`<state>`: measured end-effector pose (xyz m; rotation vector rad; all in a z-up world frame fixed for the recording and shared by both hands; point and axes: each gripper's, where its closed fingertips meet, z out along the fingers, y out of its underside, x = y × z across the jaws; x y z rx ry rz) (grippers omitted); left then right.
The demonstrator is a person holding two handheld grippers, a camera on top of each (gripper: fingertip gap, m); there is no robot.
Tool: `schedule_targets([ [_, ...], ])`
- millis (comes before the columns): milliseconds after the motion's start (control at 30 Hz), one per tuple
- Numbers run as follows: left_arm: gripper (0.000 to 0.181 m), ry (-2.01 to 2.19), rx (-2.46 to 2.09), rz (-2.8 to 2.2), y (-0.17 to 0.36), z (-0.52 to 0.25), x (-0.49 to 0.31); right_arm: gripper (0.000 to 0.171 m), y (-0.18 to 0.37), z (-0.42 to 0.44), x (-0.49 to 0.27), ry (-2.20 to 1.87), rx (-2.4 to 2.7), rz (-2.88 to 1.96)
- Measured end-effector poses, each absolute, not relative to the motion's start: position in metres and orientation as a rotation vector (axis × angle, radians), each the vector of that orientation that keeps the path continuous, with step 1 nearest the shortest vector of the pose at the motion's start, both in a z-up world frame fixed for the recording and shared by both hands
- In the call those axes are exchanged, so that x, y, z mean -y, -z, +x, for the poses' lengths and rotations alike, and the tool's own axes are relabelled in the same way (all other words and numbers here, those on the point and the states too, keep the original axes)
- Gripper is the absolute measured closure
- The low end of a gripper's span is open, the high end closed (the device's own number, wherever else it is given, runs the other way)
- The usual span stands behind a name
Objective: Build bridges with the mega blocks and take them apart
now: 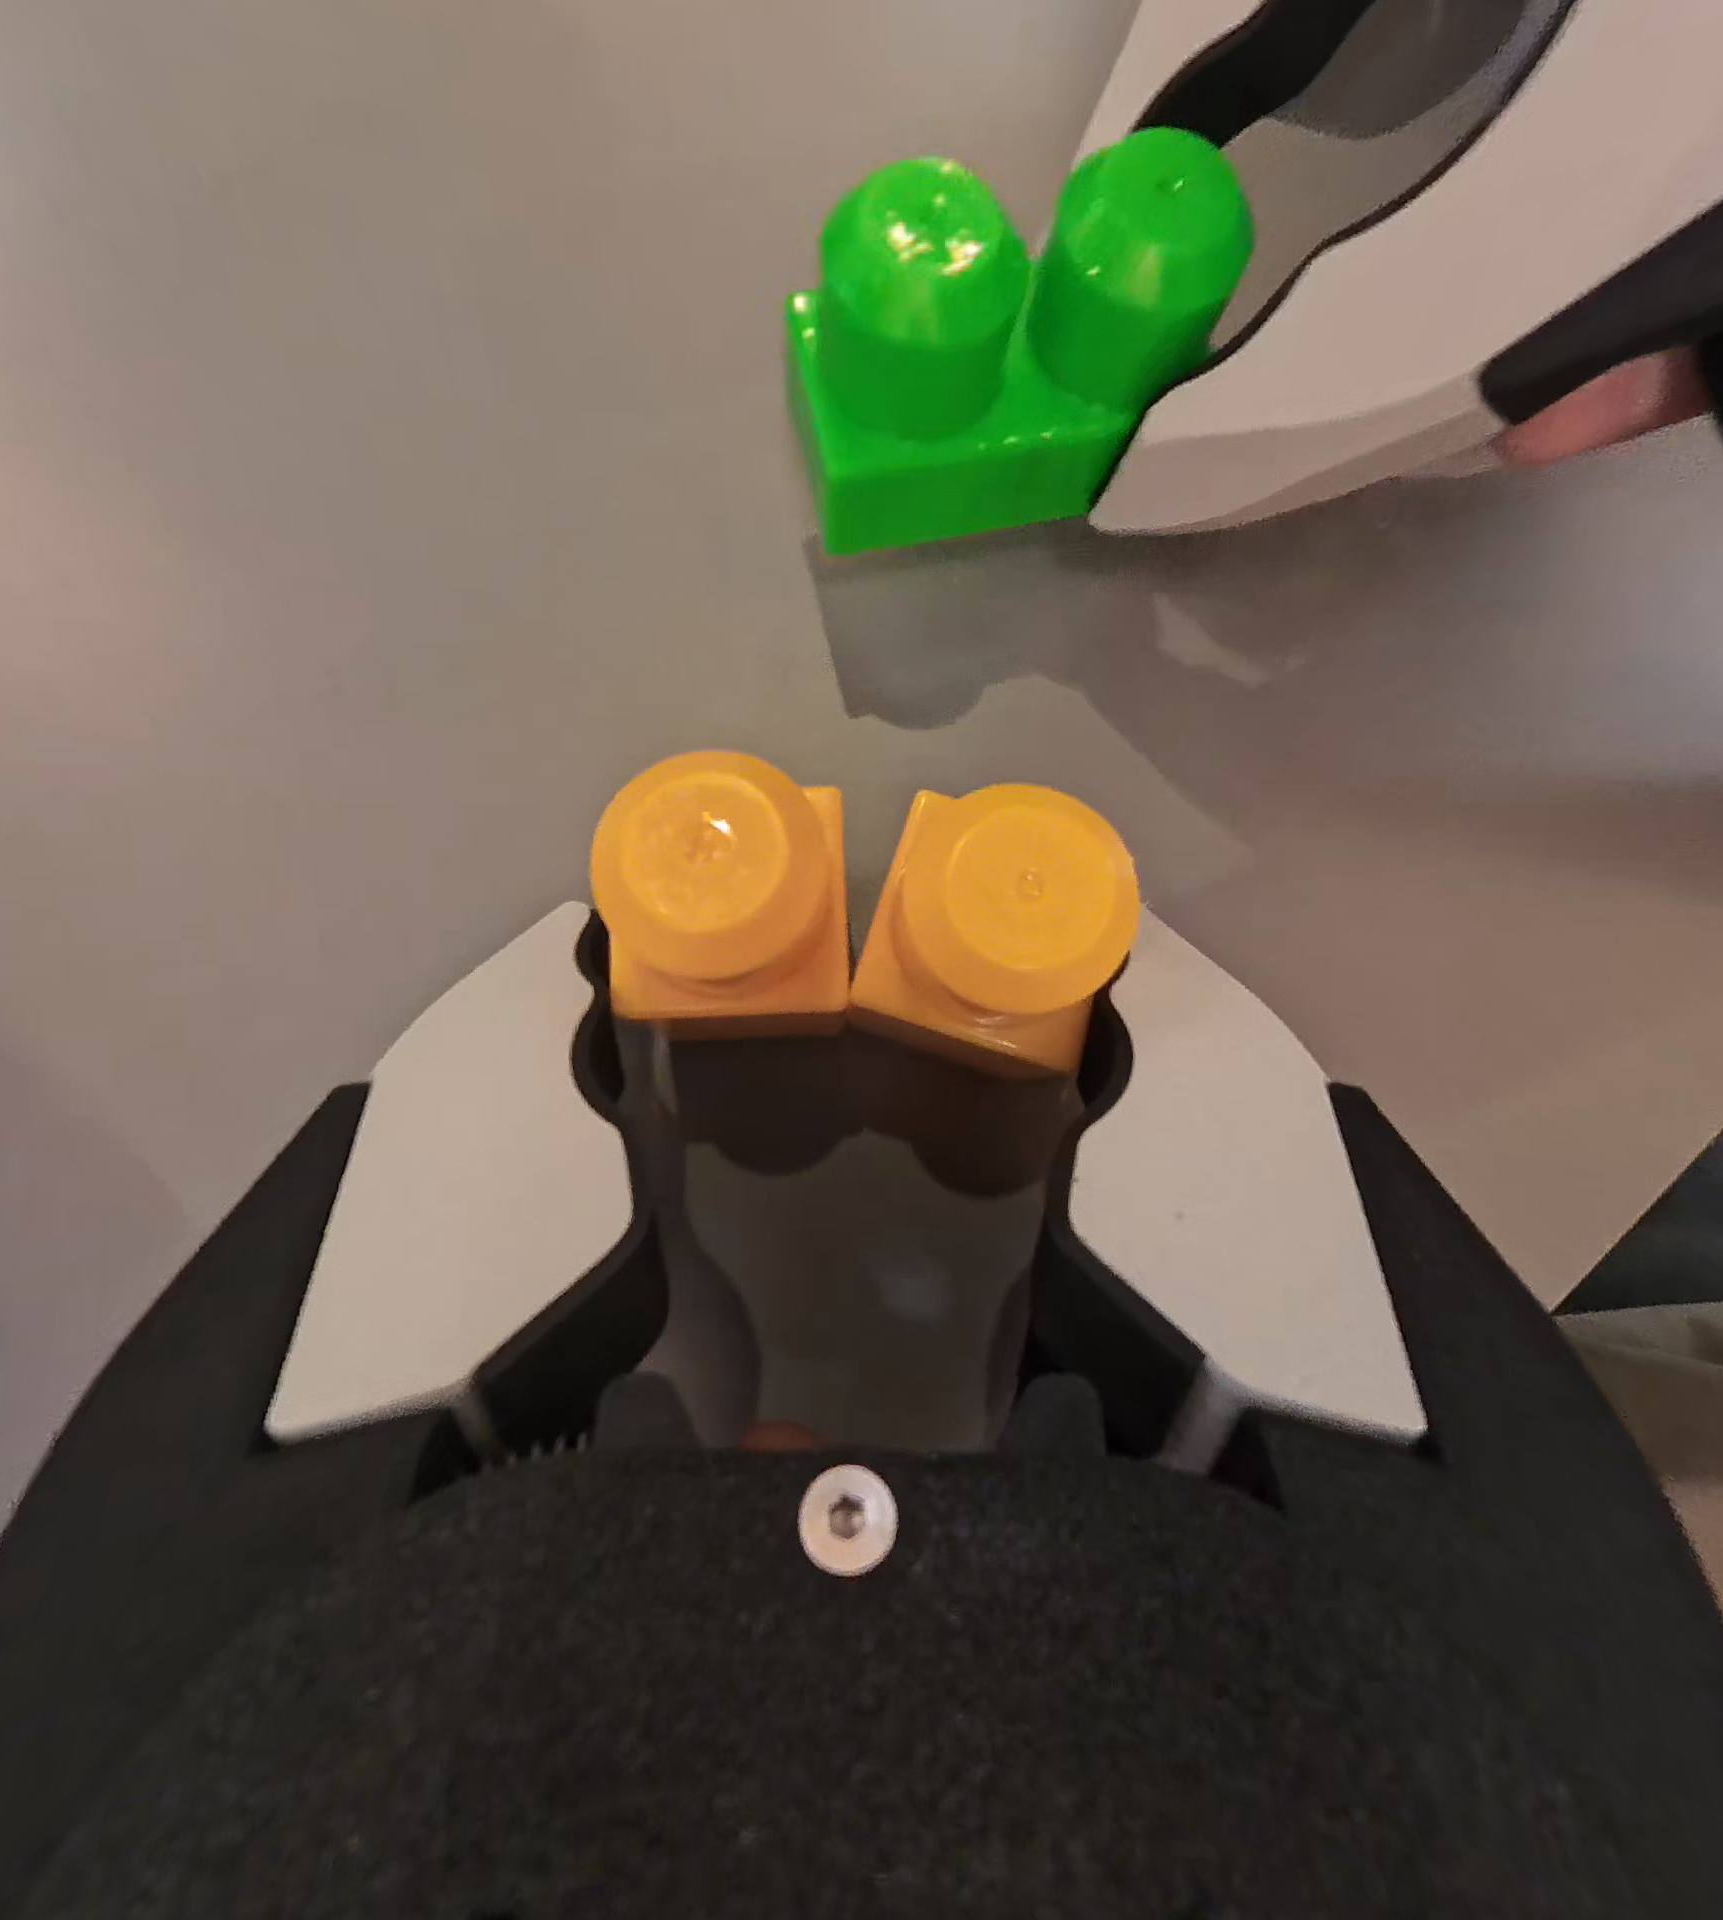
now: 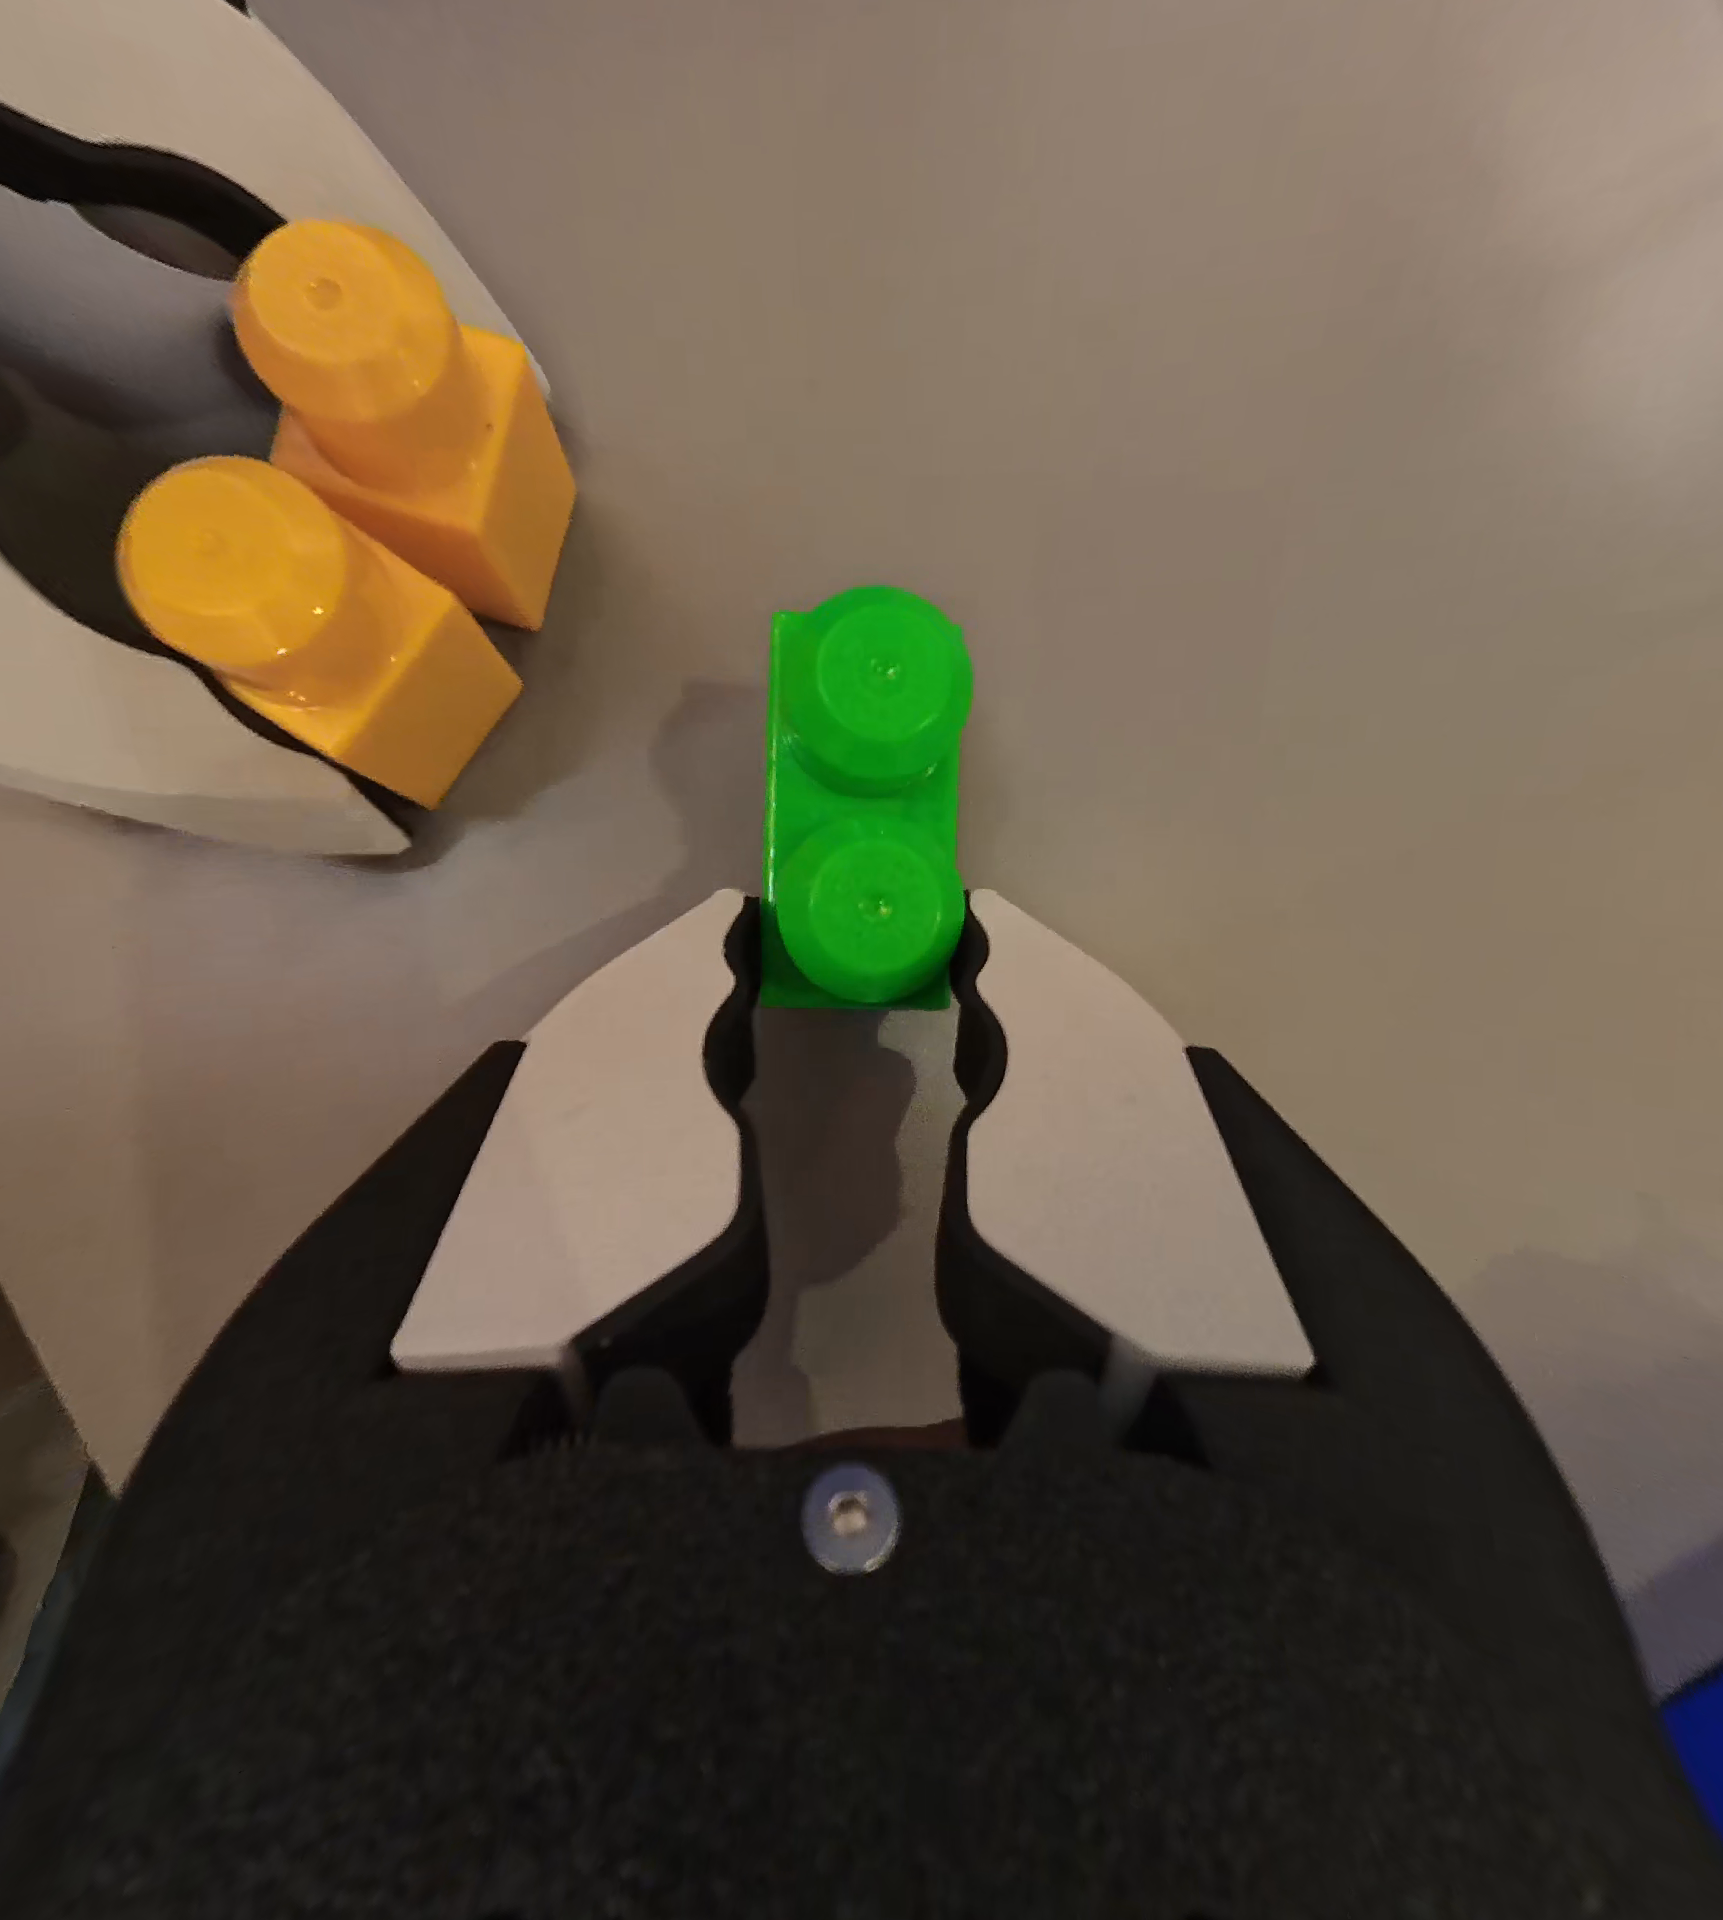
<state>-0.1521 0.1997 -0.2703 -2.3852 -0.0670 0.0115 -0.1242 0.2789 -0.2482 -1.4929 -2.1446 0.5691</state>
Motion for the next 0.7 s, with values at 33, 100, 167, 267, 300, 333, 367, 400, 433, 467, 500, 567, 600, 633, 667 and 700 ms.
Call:
schedule_targets([
  [33,0.094,-0.014,0.094,-2.384,0.27,-0.153,-0.199,0.136,0.246,-0.123,-0.279,-0.572,2.14,-1.49],
  [100,0.094,0.003,0.13,-2.371,0.268,-0.154,-0.199,0.136,0.243,-0.121,-0.279,-0.581,2.133,-1.484],
  [167,0.091,0.05,0.175,-2.356,0.267,-0.15,-0.199,0.136,0.242,-0.119,-0.279,-0.586,2.129,-1.483],
  [267,0.088,0.064,0.227,-2.33,0.264,-0.149,-0.198,0.136,0.242,-0.116,-0.279,-0.596,2.125,-1.482],
  [300,0.088,0.041,0.245,-2.319,0.263,-0.151,-0.198,0.136,0.242,-0.115,-0.279,-0.602,2.124,-1.48],
  [333,0.088,0.024,0.254,-2.311,0.262,-0.152,-0.198,0.136,0.241,-0.114,-0.279,-0.608,2.123,-1.481],
  [367,0.087,0.019,0.262,-2.319,0.263,-0.152,-0.197,0.136,0.24,-0.114,-0.279,-0.612,2.12,-1.481],
  [400,0.086,0.02,0.271,-2.333,0.265,-0.151,-0.197,0.136,0.24,-0.113,-0.28,-0.615,2.117,-1.479],
  [433,0.087,0.018,0.261,-2.351,0.267,-0.15,-0.196,0.136,0.239,-0.113,-0.28,-0.619,2.116,-1.478],
  [467,0.086,0.009,0.243,-2.374,0.27,-0.15,-0.196,0.136,0.238,-0.112,-0.28,-0.621,2.113,-1.477],
  [500,0.088,-0.017,0.236,-2.384,0.271,-0.151,-0.196,0.136,0.237,-0.112,-0.28,-0.622,2.112,-1.474],
  [567,0.092,-0.066,0.218,-2.403,0.273,-0.154,-0.196,0.136,0.235,-0.111,-0.28,-0.631,2.108,-1.468],
  [600,0.092,-0.08,0.212,-2.407,0.273,-0.156,-0.196,0.136,0.234,-0.11,-0.28,-0.635,2.106,-1.466],
  [633,0.093,-0.079,0.216,-2.406,0.273,-0.157,-0.197,0.136,0.233,-0.11,-0.279,-0.638,2.105,-1.464],
  [667,0.092,-0.079,0.209,-2.407,0.273,-0.157,-0.197,0.136,0.233,-0.109,-0.279,-0.639,2.102,-1.463],
  [700,0.092,-0.078,0.206,-2.408,0.273,-0.158,-0.198,0.136,0.232,-0.109,-0.279,-0.641,2.101,-1.463],
])
